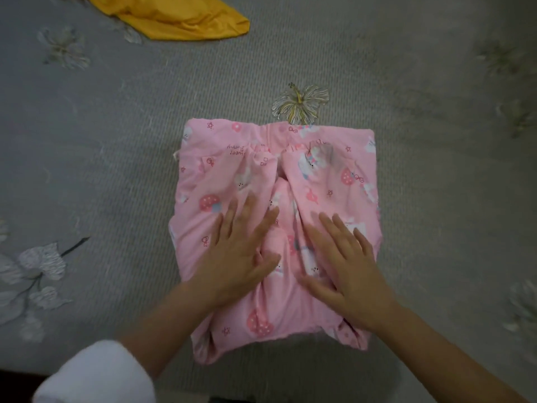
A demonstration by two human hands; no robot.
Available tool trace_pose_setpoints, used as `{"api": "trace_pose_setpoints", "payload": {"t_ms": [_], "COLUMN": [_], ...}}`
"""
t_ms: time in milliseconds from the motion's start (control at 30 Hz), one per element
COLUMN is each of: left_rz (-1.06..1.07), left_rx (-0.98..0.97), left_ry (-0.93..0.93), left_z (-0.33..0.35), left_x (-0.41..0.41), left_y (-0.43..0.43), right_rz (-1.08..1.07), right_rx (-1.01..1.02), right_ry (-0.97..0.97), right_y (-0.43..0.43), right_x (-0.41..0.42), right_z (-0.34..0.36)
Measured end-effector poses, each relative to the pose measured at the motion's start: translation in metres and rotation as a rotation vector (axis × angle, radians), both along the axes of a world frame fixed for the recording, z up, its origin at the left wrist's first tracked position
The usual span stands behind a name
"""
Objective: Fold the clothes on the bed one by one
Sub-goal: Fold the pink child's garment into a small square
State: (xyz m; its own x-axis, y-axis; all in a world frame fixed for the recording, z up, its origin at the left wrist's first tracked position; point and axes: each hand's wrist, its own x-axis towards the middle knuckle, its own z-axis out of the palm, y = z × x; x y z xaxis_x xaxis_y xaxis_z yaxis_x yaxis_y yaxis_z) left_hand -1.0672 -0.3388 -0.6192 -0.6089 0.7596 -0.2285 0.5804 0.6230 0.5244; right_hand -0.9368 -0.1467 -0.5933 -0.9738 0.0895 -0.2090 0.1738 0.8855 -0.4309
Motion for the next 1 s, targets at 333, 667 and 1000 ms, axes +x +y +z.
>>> {"api": "trace_pose_setpoints", "payload": {"t_ms": [333,667,1000], "left_rz": [-0.327,-0.29,-0.234], "left_rx": [-0.409,-0.465,-0.604], "left_ry": [0.178,-0.384,-0.931], "left_z": [-0.002,0.063,0.116], "left_x": [0.054,-0.003,-0.018], "left_y": [-0.035,0.006,0.013], "right_rz": [0.204,0.216,0.007], "right_rx": [0.296,-0.123,-0.491], "right_ry": [-0.288,-0.413,-1.135], "right_y": [-0.025,0.012,0.025], "right_x": [0.028,-0.025,-0.038], "right_z": [-0.018,0.031,0.071]}}
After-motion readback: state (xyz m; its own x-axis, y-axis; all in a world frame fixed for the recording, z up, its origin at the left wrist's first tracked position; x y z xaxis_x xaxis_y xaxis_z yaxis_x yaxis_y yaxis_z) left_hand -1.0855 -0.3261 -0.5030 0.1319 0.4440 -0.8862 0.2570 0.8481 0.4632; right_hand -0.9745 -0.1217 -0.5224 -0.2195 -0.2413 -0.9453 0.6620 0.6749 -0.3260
